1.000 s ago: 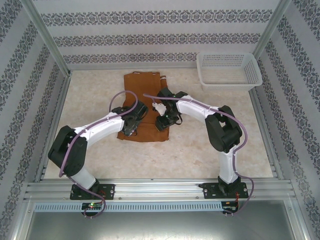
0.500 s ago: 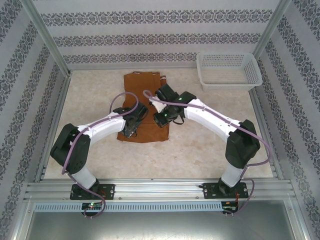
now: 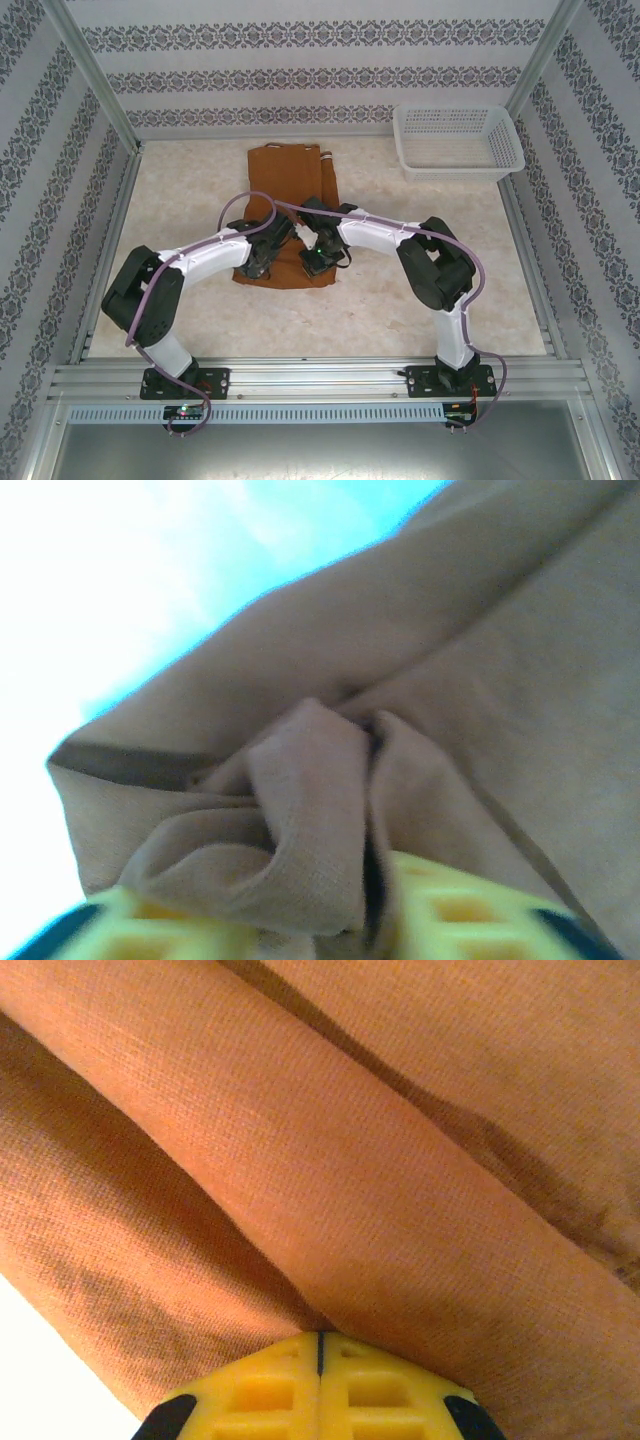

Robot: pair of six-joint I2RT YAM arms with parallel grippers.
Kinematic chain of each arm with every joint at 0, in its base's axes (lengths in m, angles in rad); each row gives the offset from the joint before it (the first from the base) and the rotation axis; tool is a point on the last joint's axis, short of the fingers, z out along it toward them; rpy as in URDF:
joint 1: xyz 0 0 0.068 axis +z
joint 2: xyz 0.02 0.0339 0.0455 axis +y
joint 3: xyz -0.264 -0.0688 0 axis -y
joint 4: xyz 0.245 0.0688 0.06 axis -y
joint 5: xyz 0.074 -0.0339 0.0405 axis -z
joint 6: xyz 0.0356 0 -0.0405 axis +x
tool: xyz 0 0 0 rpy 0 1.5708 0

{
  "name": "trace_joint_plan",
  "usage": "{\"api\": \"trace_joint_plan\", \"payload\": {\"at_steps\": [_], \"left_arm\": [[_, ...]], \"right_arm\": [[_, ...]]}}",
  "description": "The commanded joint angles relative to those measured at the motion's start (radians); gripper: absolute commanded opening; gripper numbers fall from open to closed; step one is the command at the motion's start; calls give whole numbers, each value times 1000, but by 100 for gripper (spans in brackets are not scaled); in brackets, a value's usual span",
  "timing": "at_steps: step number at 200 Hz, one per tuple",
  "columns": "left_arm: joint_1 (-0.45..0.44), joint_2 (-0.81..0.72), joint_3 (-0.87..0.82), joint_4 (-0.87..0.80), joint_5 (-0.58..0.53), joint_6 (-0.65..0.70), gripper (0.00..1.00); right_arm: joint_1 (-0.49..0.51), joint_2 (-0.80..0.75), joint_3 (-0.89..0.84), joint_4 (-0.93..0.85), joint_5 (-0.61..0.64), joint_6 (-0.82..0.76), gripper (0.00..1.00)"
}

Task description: Roll up the long pants

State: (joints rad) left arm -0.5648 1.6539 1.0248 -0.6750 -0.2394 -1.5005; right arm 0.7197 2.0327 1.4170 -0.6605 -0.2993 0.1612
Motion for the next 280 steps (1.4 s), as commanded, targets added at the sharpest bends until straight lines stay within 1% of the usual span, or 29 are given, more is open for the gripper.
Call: {"api": "trace_joint_plan", "payload": {"at_steps": [1,5,7,25,28,33,44,50,56,62,101,157,160,164,170,180,183,188,215,219,222,223,225,228,232,238,243,264,280], "left_arm": [[44,-65,-72,-62,-53,-11,89],[47,-80,-80,-54,-48,-7,98],[48,-85,-81,-49,-46,-6,99],[45,-150,-75,-50,3,8,100],[45,-161,-73,-54,16,7,98],[41,-178,-68,-61,37,0,88],[19,-221,-66,-61,76,-16,44],[4,-246,-65,-52,85,-23,25],[-10,-268,-64,-46,91,-29,10],[-25,-285,-61,-34,97,-33,1],[-62,-284,-35,35,202,-61,0],[-111,-253,87,-37,205,-45,0],[-112,-254,93,-45,200,-42,3],[-113,-256,100,-55,190,-38,11],[-113,-261,105,-67,174,-28,36],[-113,-270,110,-90,143,-14,86],[-113,-275,112,-99,131,-11,97],[-112,-282,113,-116,111,-9,100],[-105,-359,108,-203,5,-5,100],[-105,-376,105,-205,-8,-6,93],[-105,-387,100,-201,-14,-6,76],[-104,-391,99,-199,-15,-7,73],[-104,-397,96,-196,-16,-6,63],[-104,-406,91,-190,-17,-8,45],[-104,-416,85,-182,-13,-10,28],[-104,-427,78,-168,-2,-15,10],[-104,-430,72,-155,14,-18,0],[-109,-396,51,-72,110,-33,0],[-133,-335,43,-8,151,-49,0]], "right_arm": [[-12,65,-34,18,-1,20,0],[-11,67,-33,18,-4,20,0],[-10,68,-32,19,-5,20,0],[-11,73,-25,18,-9,18,0],[-11,73,-23,18,-9,18,0],[-10,73,-22,18,-9,15,0],[-12,75,-17,16,-9,15,0],[-12,75,-17,16,-9,14,0],[-11,76,-14,16,-9,14,0],[-12,79,-12,16,-9,13,0],[-16,85,-7,21,-20,13,0],[-23,97,5,18,-26,10,0],[-24,99,6,18,-26,9,0],[-24,101,8,18,-27,9,0],[-24,103,8,18,-27,11,0],[-25,106,10,19,-30,9,0],[-25,107,10,19,-32,10,0],[-25,108,10,19,-32,9,0],[-25,110,10,16,-32,6,0],[-26,110,9,16,-32,6,0],[-26,110,8,16,-32,5,0],[-26,110,8,16,-32,5,0],[-27,110,8,17,-31,5,0],[-28,110,8,14,-32,5,0],[-27,110,8,15,-32,4,0],[-28,111,9,15,-32,4,0],[-28,112,10,15,-32,4,0],[-33,116,18,12,-36,7,0],[-37,118,23,13,-44,10,0]]}}
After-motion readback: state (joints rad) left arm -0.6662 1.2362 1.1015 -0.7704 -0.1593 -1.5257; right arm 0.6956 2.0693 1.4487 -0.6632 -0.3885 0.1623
